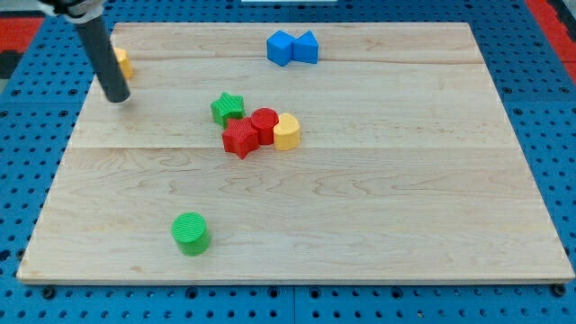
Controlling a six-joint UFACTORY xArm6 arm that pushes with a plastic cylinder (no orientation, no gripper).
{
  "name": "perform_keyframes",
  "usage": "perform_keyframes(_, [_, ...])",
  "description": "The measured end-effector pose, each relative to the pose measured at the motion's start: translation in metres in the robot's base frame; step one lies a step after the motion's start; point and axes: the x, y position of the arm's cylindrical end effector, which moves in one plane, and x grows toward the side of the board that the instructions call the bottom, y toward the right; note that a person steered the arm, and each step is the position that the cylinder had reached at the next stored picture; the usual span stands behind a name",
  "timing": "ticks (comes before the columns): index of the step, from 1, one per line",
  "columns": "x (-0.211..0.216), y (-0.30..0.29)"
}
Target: Push the yellow hexagon to the left side of the blue cube
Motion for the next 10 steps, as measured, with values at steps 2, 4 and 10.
perform_keyframes(2, [-0.044,-0.047])
perform_keyframes(4, [-0.069,0.033])
perform_keyframes(10, [-0.052,0.167])
